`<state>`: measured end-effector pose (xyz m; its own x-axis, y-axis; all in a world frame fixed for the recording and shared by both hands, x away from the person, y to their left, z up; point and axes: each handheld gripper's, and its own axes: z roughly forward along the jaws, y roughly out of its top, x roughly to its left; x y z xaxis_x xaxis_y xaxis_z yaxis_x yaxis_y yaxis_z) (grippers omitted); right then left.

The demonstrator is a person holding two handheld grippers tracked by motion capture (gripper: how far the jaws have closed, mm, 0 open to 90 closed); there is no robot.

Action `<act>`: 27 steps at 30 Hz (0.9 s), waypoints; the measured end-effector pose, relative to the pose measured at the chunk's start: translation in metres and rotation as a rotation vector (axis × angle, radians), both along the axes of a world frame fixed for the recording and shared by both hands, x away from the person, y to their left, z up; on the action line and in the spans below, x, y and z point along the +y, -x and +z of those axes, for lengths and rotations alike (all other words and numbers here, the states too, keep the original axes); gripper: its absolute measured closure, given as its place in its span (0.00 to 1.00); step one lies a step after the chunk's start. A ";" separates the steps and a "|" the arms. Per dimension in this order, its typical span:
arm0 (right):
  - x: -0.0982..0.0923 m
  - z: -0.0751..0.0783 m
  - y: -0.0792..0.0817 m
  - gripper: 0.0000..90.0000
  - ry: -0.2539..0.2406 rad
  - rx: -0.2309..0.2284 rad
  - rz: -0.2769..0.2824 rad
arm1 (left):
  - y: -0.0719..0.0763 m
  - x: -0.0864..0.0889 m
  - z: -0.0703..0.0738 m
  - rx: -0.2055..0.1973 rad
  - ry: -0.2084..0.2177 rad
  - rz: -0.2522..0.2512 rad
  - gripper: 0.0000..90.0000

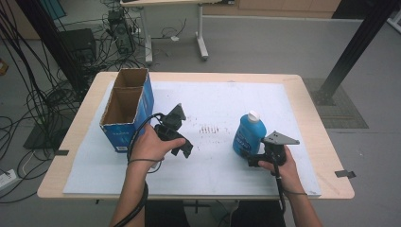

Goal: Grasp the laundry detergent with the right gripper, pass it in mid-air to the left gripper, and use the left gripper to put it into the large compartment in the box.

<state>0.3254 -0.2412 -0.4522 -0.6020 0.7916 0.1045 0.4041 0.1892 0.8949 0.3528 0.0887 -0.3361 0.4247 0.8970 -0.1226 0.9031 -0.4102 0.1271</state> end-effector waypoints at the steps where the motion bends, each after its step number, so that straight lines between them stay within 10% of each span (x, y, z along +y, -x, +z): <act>1: 0.000 0.000 0.000 0.04 -0.001 0.000 0.000 | 0.000 0.000 0.000 0.001 -0.003 -0.003 0.10; 27: 0.001 0.001 0.001 0.02 -0.023 -0.008 0.004 | 0.001 -0.001 0.001 -0.003 0.003 0.004 0.10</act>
